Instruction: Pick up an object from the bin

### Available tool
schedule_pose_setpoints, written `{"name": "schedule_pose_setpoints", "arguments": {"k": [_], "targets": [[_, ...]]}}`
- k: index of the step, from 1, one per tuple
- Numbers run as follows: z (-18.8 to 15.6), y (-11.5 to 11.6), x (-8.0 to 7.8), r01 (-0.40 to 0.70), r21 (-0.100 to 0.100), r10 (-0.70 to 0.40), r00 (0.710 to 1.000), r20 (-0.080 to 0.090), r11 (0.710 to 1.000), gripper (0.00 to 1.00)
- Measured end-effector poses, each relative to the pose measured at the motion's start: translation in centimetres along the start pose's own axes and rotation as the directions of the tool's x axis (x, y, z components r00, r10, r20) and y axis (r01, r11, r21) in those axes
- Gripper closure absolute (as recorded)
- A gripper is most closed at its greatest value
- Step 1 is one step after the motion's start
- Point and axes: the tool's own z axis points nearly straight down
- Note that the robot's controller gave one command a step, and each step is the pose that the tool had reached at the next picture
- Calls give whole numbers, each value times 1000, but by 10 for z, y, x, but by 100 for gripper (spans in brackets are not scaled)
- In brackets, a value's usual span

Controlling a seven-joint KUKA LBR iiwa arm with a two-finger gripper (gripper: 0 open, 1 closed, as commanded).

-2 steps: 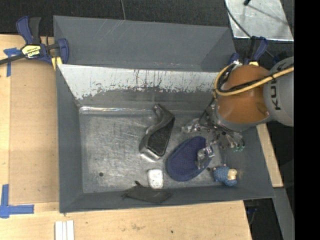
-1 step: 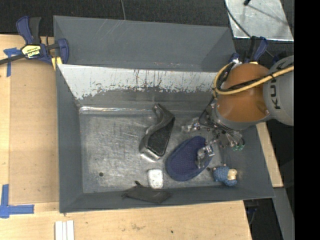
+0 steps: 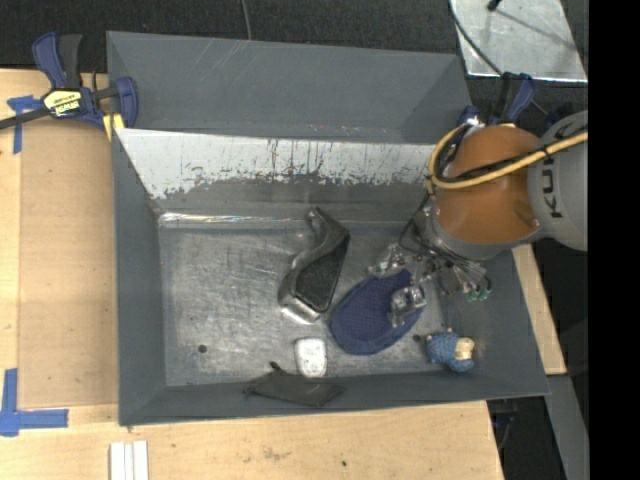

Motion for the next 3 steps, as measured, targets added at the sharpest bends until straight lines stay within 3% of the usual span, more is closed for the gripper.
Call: {"name": "schedule_pose_setpoints", "arguments": {"k": [1, 3], "targets": [[-98, -1, -2, -1, 6, 1, 1000, 13, 1000, 100], [-116, -2, -5, -4, 4, 4, 1000, 8, 1000, 100]]}}
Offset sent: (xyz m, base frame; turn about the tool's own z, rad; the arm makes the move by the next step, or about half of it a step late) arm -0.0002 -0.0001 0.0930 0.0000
